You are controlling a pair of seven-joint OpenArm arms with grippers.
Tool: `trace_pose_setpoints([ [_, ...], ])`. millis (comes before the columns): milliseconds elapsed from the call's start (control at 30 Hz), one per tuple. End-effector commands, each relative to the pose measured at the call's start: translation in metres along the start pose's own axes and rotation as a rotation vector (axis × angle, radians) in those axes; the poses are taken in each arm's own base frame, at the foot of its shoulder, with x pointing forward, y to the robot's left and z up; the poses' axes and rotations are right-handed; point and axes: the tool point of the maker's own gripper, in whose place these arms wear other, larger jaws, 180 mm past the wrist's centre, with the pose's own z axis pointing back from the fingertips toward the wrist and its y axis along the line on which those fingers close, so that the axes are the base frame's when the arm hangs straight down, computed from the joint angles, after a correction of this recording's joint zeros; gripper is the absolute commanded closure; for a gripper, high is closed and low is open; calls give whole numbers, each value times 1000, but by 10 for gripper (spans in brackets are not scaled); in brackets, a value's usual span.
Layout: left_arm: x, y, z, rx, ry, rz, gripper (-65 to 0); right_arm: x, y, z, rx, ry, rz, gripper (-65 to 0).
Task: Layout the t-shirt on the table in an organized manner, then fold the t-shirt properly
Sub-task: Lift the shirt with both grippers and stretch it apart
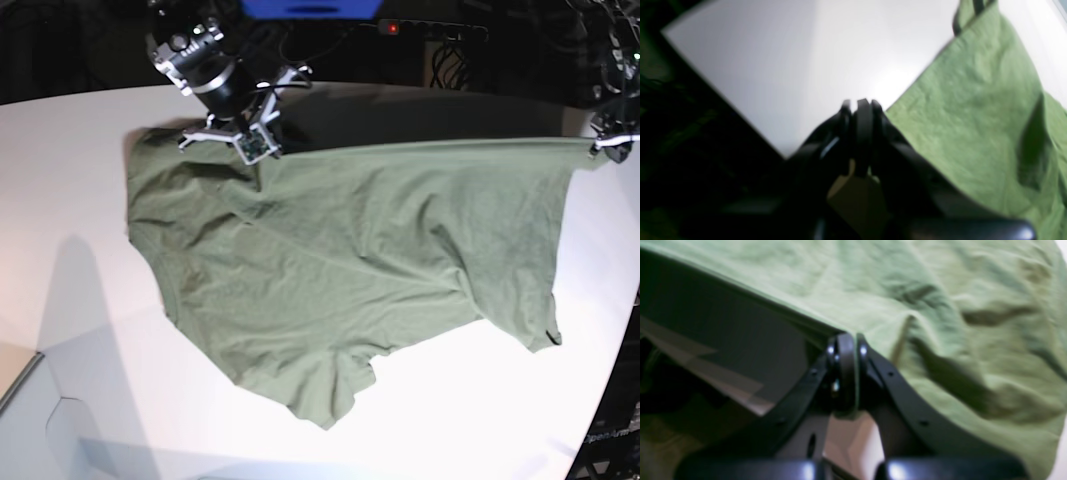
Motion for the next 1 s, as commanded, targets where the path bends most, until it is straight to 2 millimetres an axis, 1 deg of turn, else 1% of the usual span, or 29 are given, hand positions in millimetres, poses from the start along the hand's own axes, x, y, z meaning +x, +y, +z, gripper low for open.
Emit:
trace_pose_setpoints([
  [0, 30, 10, 3, 42, -102, -33, -1, 0, -9, 2, -41, 0, 14, 0],
  [67, 31, 10, 3, 44, -105, -32, -1, -2, 5, -1, -3, 6, 20, 0],
  [100, 31, 10, 3, 44, -105, -33, -1, -3, 11, -2, 12, 11, 22, -18],
  [133, 31, 10, 3, 44, -107, -33, -1, -4, 16, -3, 26, 13, 24, -51],
  [200, 31, 10, 3, 44, -107, -33, -1, -4, 25, -3, 49, 11, 27, -145],
  [233, 31, 10, 3, 43, -107, -34, -1, -4, 28, -3, 58, 12, 30, -195],
  [300, 34, 5, -1, 34, -115, -22, -1, -6, 30, -2, 69, 17, 44, -273],
  [367, 36, 4, -3, 33, -119, -17, -1, -7, 33, -1, 84, 16, 63, -318],
  [400, 36, 3, -3, 32, -120, -16, -1, -8, 31, 0, 82, 15, 70, -335],
  [433, 36, 3, -3, 32, -120, -16, -1, -7, 27, 2, 72, 12, 72, -348],
  [533, 48, -3, -6, 16, -142, -31, -1, -2, 6, 5, 16, 3, 65, -368],
  [633, 52, -8, -9, 5, -155, -21, -1, -8, -22, 9, -63, 21, 46, -369],
  [733, 57, -13, -11, -3, -167, -12, -1, -16, -38, 10, -102, 42, 43, -369],
  [800, 59, -15, -11, -8, -173, -8, -1, -26, -44, 12, -120, 68, 36, -369],
  [967, 65, -20, -13, -19, -188, 0, -1, -33, -73, 19, -199, 87, 21, -370],
])
